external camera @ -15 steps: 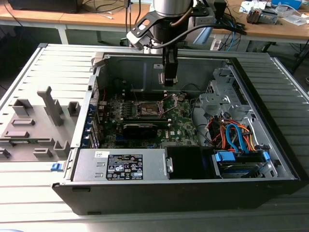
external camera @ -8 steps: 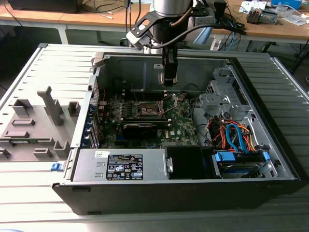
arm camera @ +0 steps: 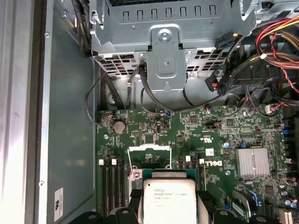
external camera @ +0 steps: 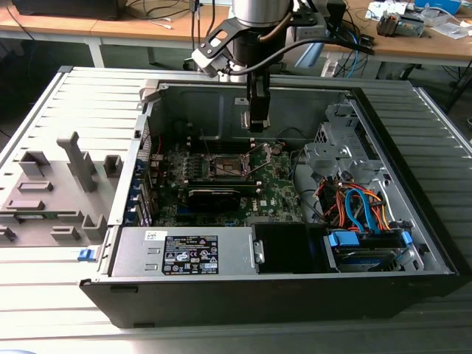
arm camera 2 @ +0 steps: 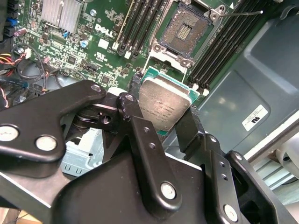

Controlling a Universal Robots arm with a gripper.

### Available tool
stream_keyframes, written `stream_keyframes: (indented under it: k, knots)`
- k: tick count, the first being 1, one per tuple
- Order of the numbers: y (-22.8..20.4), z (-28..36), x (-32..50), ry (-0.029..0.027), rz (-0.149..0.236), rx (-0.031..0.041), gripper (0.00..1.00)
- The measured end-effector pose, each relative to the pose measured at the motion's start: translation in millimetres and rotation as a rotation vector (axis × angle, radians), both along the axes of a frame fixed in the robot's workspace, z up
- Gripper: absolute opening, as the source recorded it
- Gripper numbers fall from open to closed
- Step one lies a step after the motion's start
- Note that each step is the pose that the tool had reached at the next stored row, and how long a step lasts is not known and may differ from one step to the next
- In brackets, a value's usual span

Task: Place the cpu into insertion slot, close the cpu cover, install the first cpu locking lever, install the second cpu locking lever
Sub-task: 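Place the cpu into insertion slot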

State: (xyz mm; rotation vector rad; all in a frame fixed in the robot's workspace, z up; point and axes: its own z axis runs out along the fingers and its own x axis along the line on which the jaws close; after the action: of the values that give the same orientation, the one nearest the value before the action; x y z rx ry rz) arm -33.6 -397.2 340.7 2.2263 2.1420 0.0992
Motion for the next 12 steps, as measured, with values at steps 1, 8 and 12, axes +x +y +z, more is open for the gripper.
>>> stream_keyframes:
  k: [1,8,12]
  knots:
    - [0.0,-0.2,-0.1,0.0000,0.000,0.0000,0.55]
    - [0.0,-8.3,-2.1,0.0000,0.000,-0.0001,0.55]
    - [0.0,-9.0,-3.3,0.0001,0.000,0.0000,0.55]
